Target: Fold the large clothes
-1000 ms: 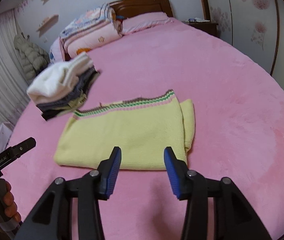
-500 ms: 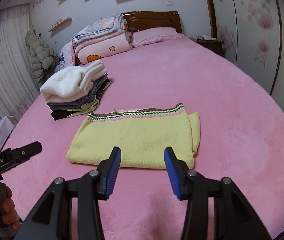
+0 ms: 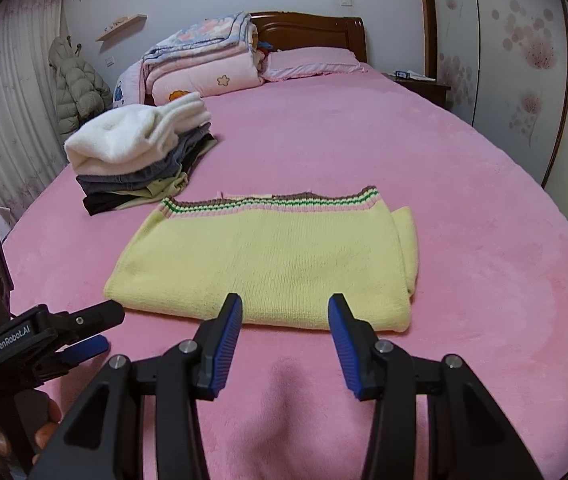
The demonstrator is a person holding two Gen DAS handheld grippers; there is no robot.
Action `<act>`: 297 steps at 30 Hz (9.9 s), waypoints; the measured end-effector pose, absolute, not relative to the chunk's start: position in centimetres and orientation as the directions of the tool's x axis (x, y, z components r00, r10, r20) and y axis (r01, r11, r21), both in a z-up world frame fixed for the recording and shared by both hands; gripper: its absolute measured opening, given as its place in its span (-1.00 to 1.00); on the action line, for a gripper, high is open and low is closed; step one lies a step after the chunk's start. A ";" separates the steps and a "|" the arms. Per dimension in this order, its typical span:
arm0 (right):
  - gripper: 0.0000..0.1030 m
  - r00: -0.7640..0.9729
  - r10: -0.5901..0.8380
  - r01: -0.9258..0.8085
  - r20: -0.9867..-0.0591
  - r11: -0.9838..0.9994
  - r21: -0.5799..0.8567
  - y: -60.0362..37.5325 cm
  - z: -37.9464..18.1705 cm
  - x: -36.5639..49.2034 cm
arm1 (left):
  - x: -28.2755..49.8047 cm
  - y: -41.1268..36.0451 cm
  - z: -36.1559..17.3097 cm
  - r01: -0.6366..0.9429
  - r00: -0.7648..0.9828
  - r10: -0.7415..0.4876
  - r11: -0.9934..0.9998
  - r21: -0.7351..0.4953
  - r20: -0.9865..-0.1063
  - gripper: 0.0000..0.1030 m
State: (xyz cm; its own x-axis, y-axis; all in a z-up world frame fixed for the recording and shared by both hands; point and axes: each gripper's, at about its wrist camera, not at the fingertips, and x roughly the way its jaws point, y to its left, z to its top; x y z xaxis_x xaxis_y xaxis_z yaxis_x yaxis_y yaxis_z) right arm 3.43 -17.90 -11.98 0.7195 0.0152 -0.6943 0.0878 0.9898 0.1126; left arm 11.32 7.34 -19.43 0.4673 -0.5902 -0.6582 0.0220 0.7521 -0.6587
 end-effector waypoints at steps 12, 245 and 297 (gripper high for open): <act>-0.13 0.703 0.015 0.100 -0.711 0.988 0.120 -18.4 -13.5 4.5 | 14.7 6.1 -21.7 0.058 0.514 -0.617 0.718 -0.693 -0.596 0.78; -0.11 0.445 0.627 0.073 -0.639 0.686 0.724 -27.2 -14.4 12.7 | 16.9 -3.2 -6.7 0.509 0.213 -0.480 0.798 -0.322 -0.851 0.09; -0.11 0.523 0.654 -0.019 -0.546 0.650 0.760 -1.1 -10.0 52.8 | 57.3 20.6 -0.8 0.379 0.532 -0.292 0.922 -0.085 -0.795 0.66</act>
